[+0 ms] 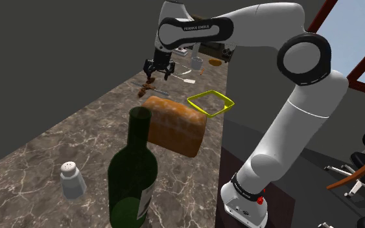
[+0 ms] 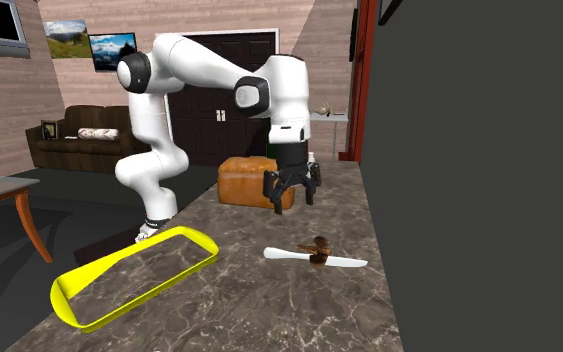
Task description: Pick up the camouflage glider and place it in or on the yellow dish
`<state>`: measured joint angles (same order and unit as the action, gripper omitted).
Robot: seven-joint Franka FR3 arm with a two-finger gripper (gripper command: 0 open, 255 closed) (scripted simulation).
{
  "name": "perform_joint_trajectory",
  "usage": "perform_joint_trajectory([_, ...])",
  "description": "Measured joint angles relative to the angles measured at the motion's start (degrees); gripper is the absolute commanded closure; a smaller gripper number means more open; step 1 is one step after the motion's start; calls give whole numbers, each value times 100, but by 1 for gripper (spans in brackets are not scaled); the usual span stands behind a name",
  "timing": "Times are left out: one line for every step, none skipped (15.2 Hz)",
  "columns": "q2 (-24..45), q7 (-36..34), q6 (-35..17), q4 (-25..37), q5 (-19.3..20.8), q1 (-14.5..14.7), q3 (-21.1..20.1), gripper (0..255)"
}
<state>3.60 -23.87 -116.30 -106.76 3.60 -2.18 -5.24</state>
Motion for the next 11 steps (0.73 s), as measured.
perform_joint_trajectory([198, -98, -23, 174, 45, 3, 6, 0])
perform_joint_trajectory([412, -204, -43, 364, 92, 14, 11, 0])
perform_joint_trajectory([617, -287, -28, 579, 133, 16, 27, 0])
perform_joint_trajectory([866, -405, -24, 829, 182, 41, 32, 0])
perform_joint_trajectory([1106, -501, -13, 1073, 223, 57, 48, 0])
perform_joint_trajectory([1333, -559, 9, 1319, 255, 58, 73, 0])
perform_joint_trajectory([1475, -608, 12, 1460, 275, 69, 83, 0])
perform_joint_trajectory([1547, -627, -42, 1477, 286, 70, 91, 0])
perform_joint_trajectory([1589, -642, -103, 1458, 294, 70, 96, 0])
perform_joint_trajectory([1641, -647, -165, 1450, 301, 67, 102, 0])
perform_joint_trajectory([1669, -650, -231, 1412, 306, 63, 107, 0])
